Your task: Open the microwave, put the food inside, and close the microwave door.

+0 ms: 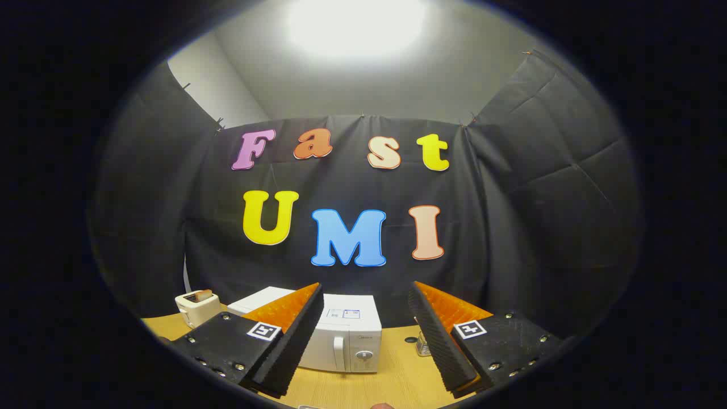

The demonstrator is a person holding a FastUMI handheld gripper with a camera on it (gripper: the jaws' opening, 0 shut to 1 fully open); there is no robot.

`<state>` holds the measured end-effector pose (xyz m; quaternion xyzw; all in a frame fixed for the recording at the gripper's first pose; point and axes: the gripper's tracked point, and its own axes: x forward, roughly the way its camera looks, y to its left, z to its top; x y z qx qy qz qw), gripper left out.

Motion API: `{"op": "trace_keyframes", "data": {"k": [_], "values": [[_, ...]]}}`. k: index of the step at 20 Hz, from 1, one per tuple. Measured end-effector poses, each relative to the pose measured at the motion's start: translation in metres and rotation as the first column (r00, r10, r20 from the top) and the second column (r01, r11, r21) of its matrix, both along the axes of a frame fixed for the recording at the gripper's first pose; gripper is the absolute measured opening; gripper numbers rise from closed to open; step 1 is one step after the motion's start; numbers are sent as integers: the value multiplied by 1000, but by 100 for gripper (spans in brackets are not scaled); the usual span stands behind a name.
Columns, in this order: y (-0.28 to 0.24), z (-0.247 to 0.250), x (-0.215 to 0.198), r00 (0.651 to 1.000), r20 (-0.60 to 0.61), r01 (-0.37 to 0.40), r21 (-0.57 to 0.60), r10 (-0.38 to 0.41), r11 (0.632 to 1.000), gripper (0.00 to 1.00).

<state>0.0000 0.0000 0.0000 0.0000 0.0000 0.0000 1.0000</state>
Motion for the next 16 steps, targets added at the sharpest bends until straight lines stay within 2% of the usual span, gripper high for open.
{"op": "trace_keyframes", "data": {"k": [16], "values": [[-1,-1,11,1000,-1,-9,16,9,1000,95]]}}
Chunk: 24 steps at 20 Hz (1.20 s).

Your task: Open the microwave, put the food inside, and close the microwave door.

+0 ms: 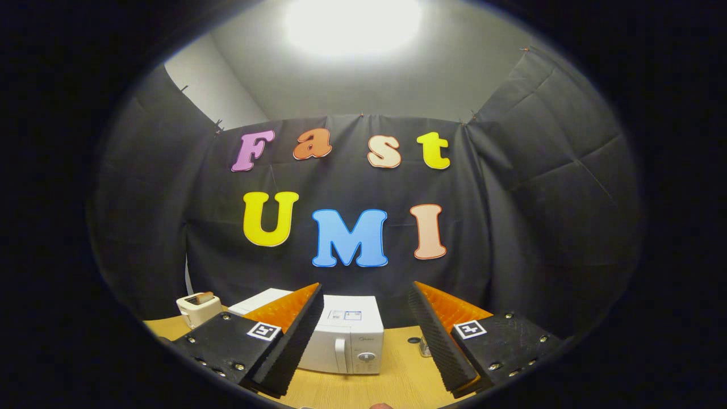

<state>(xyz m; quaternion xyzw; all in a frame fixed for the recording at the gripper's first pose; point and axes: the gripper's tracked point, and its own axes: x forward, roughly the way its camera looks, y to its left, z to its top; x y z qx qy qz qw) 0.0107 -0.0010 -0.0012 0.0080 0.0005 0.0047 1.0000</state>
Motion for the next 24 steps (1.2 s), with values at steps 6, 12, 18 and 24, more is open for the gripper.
{"op": "trace_keyframes", "data": {"k": [6,12,18,24], "values": [[-1,-5,10,1000,-6,-9,8,9,1000,95],[4,-22,33,999,-23,-45,2,45,999,95],[13,-54,63,993,-71,-94,7,94,996,95],[23,-94,89,980,-139,-140,22,142,990,95]]}}
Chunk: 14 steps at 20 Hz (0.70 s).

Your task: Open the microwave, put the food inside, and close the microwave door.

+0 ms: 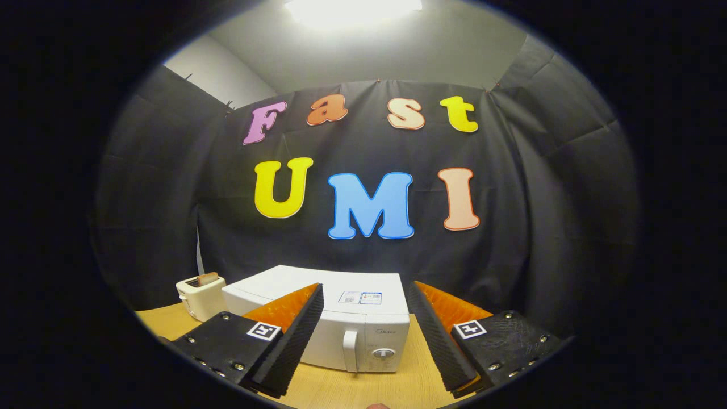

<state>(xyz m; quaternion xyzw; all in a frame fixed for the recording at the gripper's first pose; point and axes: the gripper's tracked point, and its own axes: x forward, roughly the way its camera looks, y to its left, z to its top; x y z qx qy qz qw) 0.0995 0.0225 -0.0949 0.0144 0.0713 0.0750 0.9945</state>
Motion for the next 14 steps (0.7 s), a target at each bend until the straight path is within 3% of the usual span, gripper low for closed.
{"op": "trace_keyframes", "data": {"k": [14], "values": [[28,-101,38,978,-205,-55,-48,44,997,96]]}}
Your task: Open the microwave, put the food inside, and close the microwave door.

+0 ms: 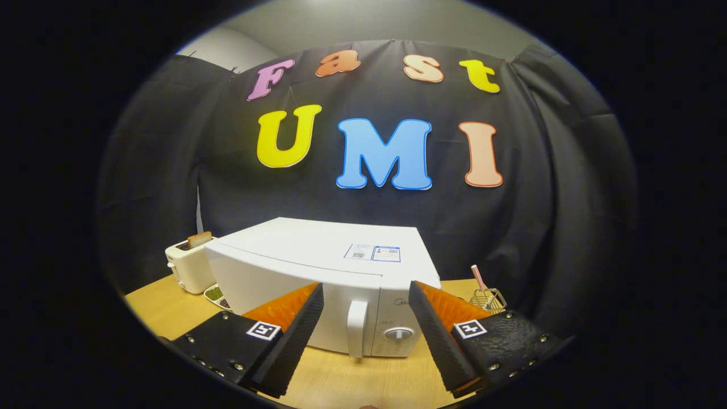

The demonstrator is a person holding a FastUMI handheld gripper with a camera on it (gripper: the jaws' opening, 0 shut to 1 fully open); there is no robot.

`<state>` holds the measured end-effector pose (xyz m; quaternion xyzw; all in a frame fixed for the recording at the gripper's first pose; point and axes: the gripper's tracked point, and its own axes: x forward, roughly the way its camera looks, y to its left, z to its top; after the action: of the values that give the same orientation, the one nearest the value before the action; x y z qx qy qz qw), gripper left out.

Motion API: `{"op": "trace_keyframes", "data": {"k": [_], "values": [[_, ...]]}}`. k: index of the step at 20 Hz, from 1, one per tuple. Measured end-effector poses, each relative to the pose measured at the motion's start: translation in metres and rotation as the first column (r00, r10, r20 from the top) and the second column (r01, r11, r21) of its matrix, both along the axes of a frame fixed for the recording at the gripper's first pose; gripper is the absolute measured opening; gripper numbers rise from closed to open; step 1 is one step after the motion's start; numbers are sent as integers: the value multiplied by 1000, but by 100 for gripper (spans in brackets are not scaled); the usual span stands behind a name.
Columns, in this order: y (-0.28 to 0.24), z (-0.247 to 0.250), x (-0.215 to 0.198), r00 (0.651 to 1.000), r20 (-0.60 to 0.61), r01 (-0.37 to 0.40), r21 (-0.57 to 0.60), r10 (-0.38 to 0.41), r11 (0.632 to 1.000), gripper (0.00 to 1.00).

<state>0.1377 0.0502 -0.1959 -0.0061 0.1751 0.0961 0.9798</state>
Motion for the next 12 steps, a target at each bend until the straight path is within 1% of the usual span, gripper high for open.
{"op": "trace_keyframes", "data": {"k": [3,12], "values": [[0,-19,6,999,-40,9,-21,-10,1000,95],[9,-77,14,984,-177,0,-74,-13,997,96]]}}
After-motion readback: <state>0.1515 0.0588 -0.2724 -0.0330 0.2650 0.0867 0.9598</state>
